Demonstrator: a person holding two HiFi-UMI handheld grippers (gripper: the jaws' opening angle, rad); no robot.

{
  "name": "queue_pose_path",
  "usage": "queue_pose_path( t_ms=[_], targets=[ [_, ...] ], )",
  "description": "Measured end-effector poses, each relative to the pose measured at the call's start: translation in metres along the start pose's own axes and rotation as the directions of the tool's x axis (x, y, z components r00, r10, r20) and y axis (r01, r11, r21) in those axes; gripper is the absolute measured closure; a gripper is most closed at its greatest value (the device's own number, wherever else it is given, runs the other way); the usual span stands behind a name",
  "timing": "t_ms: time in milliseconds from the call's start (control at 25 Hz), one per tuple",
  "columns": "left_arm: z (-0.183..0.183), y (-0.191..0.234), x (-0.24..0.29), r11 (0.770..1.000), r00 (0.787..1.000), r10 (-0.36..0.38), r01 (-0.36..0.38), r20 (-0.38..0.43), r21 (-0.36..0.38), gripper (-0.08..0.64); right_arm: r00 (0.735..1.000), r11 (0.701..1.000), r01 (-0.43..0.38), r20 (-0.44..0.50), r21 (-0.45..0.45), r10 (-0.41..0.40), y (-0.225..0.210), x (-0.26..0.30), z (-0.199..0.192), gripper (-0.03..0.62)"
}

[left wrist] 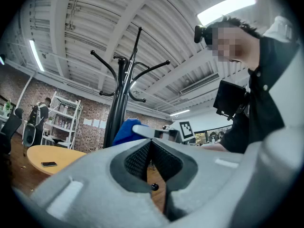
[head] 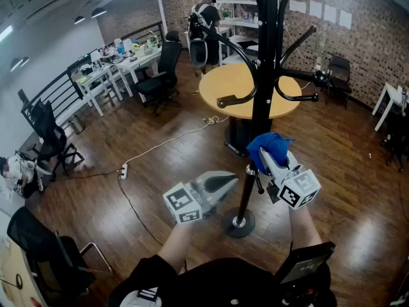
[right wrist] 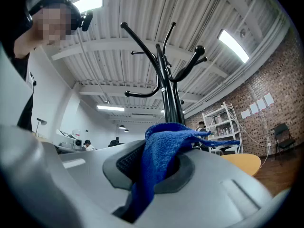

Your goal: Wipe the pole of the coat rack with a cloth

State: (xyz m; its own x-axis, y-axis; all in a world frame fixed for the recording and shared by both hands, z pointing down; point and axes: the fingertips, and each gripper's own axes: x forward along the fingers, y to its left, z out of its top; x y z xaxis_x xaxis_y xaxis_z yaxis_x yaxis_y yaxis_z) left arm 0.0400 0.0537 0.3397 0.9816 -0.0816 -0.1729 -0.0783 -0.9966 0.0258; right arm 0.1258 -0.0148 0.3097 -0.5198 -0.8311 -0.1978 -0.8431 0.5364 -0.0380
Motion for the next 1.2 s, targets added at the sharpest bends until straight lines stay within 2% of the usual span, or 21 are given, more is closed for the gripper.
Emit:
queue_pose_path(
  t_ms=[160, 280, 440, 560, 680, 760, 840, 1040, 1120, 1200],
  targets=[
    [0.006, -0.011, 0.002, 1.0, 1.0, 0.001, -0.001, 0.0, 0.011, 0.563, 0.999, 0.999, -0.02, -0.043, -0.026, 0.019, -0.012, 0.013, 0.001, 0.561],
    [0.009, -0.01, -0.001, 1.0, 1.0, 0.023, -0.023, 0.009, 0.02, 0.563, 0.999, 0.998, -0.024, -0.024, -0.051, 0.023, -0.014, 0.019, 0.017, 0.561],
    [0.016, -0.007, -0.003, 0.998, 0.998, 0.055, -0.056, 0.029, 0.036, 0.563, 0.995, 0.997, -0.002, 0.098, -0.074, 0.01, -0.014, 0.025, 0.086, 0.561],
    [0.023, -0.006, -0.002, 0.996, 0.997, 0.071, -0.072, 0.038, 0.044, 0.563, 0.985, 0.992, -0.013, 0.171, -0.123, 0.034, -0.002, 0.028, 0.14, 0.56],
    [0.024, -0.006, -0.003, 0.996, 0.996, 0.078, -0.079, 0.039, 0.05, 0.563, 0.973, 0.993, 0.004, 0.229, -0.121, 0.024, -0.002, 0.028, 0.164, 0.56],
    [0.024, -0.005, -0.004, 0.995, 0.996, 0.083, -0.086, 0.042, 0.053, 0.563, 0.981, 0.992, 0.027, 0.196, -0.125, -0.002, -0.011, 0.033, 0.15, 0.56],
    [0.025, -0.004, -0.006, 0.994, 0.995, 0.089, -0.091, 0.044, 0.053, 0.563, 0.99, 0.996, 0.016, 0.14, -0.092, -0.003, -0.019, 0.034, 0.12, 0.56],
    [0.02, -0.004, -0.009, 0.995, 0.995, 0.091, -0.092, 0.035, 0.042, 0.563, 0.998, 0.996, 0.024, -0.062, 0.083, -0.019, -0.034, 0.012, 0.0, 0.56],
    [0.016, -0.002, -0.007, 0.995, 0.996, 0.089, -0.09, 0.028, 0.033, 0.563, 0.981, 0.988, 0.044, -0.194, 0.146, -0.015, -0.036, 0.002, -0.059, 0.56],
    [0.013, -0.001, -0.004, 0.996, 0.996, 0.084, -0.084, 0.026, 0.024, 0.563, 0.928, 0.984, 0.073, -0.372, 0.161, -0.008, -0.036, -0.009, -0.115, 0.56]
  ],
)
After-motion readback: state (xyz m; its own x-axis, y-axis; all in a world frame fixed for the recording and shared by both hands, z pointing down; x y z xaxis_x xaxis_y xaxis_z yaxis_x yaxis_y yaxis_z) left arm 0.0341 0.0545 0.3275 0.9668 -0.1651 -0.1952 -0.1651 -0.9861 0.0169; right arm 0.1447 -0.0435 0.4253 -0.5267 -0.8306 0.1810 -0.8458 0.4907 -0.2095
